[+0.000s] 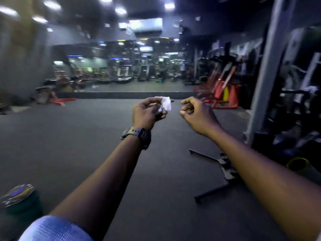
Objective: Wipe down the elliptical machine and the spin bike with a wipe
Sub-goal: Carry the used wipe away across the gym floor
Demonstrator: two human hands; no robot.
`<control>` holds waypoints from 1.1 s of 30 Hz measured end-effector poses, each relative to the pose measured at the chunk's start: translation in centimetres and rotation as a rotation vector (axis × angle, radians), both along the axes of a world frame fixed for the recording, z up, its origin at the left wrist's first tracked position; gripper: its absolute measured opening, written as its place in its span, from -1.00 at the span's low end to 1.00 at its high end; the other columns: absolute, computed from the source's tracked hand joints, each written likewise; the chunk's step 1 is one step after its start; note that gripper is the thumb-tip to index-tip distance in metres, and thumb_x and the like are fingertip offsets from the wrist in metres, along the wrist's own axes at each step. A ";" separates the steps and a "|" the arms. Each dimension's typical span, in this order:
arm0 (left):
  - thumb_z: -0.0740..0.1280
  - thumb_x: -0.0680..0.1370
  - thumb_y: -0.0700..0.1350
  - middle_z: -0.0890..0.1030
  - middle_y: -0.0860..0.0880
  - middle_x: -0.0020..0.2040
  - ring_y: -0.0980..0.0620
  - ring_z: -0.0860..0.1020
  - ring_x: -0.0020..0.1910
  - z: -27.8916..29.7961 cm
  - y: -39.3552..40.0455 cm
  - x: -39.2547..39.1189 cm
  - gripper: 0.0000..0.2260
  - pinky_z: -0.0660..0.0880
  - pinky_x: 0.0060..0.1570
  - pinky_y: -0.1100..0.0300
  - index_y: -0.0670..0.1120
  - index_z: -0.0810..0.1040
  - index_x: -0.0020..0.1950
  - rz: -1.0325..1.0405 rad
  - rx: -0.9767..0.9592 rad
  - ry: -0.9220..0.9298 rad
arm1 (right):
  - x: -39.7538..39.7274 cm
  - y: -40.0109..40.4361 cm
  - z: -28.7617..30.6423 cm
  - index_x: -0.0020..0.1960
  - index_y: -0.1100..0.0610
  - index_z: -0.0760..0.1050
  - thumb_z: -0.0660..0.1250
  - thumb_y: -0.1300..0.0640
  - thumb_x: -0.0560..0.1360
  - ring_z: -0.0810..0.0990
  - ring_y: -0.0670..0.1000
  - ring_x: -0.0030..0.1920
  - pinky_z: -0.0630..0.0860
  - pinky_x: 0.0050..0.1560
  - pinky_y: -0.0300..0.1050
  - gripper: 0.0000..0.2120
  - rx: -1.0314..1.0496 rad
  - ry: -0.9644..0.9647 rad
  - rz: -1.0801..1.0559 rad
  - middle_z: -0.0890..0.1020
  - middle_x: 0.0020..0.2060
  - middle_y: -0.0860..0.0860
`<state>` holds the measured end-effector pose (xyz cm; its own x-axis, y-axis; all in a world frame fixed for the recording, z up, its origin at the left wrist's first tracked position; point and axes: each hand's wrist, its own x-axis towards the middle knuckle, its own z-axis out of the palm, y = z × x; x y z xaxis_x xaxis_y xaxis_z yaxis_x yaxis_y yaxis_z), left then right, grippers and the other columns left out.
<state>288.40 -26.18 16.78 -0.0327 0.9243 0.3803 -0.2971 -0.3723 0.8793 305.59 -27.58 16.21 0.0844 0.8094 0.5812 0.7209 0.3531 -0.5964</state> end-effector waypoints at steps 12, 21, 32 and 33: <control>0.35 0.53 -0.20 0.67 -0.13 -0.16 -0.10 0.66 -0.34 2.3 10.2 -19.7 -0.91 0.64 -0.23 -0.02 -0.16 0.65 -0.06 0.790 0.042 0.308 | -18.8 20.7 1.6 0.18 0.04 0.54 0.41 0.11 0.50 0.63 -0.08 -0.10 0.51 -0.01 -0.21 -0.74 0.042 -0.020 0.543 0.65 -0.14 -0.07; 0.45 0.27 -0.14 0.61 0.04 -0.42 -0.15 0.67 -0.31 2.3 15.0 -27.9 -0.84 0.61 -0.20 -0.20 -0.01 0.50 -0.25 1.220 -0.101 0.316 | -29.1 33.6 1.0 0.23 0.09 0.51 0.41 0.14 0.52 0.61 0.00 -0.06 0.57 0.05 -0.04 -0.72 -0.013 -0.097 0.869 0.59 -0.18 -0.09; 0.43 0.42 -0.31 0.61 -0.07 -0.26 -0.18 0.66 -0.22 0.5 22.9 -43.1 -0.77 0.58 -0.20 -0.12 -0.01 0.47 -0.21 1.505 -0.098 0.340 | -48.9 44.6 -1.0 0.13 0.07 0.54 0.43 0.13 0.48 0.64 0.00 -0.10 0.58 0.06 0.01 -0.77 -0.038 -0.058 1.098 0.65 -0.19 -0.07; 0.42 0.43 -0.31 0.61 -0.08 -0.25 -0.19 0.67 -0.21 0.6 23.6 -44.4 -0.77 0.60 -0.20 -0.11 -0.01 0.47 -0.21 1.517 -0.106 0.341 | -50.5 45.2 -0.9 0.13 0.07 0.54 0.43 0.13 0.48 0.64 0.01 -0.09 0.58 0.06 0.01 -0.77 -0.045 -0.059 1.107 0.65 -0.20 -0.07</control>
<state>244.01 -2.62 17.42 -0.8555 0.1300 0.5012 0.4975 -0.0620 0.8652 255.12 17.65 15.31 -0.7253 0.4409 0.5287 0.0483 0.7986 -0.5999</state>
